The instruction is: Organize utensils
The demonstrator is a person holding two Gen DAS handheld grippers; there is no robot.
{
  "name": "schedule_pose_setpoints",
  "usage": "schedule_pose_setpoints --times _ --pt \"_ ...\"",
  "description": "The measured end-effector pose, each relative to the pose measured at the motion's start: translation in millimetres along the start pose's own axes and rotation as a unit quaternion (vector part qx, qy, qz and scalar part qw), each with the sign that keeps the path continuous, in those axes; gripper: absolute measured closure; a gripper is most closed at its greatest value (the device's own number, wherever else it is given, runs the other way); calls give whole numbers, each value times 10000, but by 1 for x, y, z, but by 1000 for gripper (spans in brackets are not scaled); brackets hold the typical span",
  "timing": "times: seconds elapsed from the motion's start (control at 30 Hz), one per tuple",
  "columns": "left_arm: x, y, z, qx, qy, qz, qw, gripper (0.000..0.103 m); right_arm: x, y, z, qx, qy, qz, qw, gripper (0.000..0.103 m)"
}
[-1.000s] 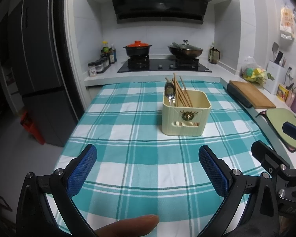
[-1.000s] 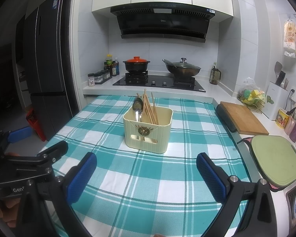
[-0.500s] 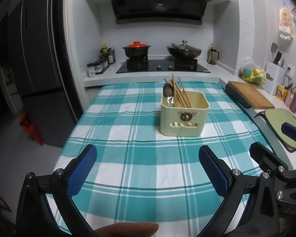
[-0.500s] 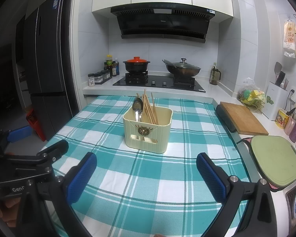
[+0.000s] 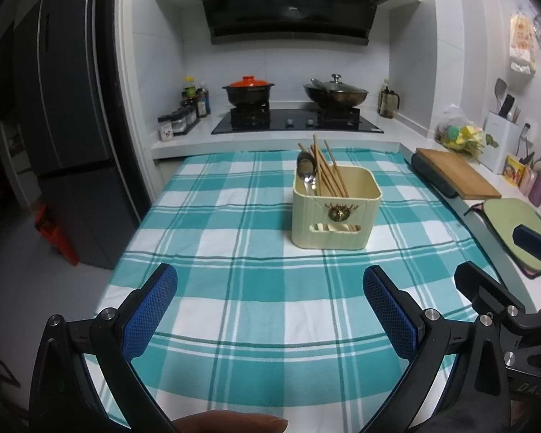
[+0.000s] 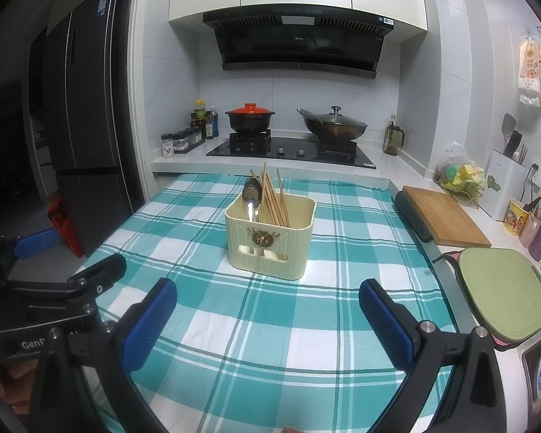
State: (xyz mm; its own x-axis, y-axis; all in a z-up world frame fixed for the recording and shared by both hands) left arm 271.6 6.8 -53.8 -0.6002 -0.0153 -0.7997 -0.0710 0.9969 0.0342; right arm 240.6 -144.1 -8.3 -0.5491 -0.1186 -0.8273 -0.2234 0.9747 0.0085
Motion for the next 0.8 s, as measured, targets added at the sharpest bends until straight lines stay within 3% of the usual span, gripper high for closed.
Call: schedule_pose_setpoints --times 0.8 --pt "2 0 3 -38 -31 74 10000 0 6 -7 -1 19 42 39 10000 0"
Point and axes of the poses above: each gripper's, at about its wrist camera, not at the fingertips, and z roughly the way its jaws point, y to its left, x to its underside, the point moved 9 cm from there along z, roughly the way its jaws point, and after that the axes turned 2 degrees about y, right-handed, at the moved point
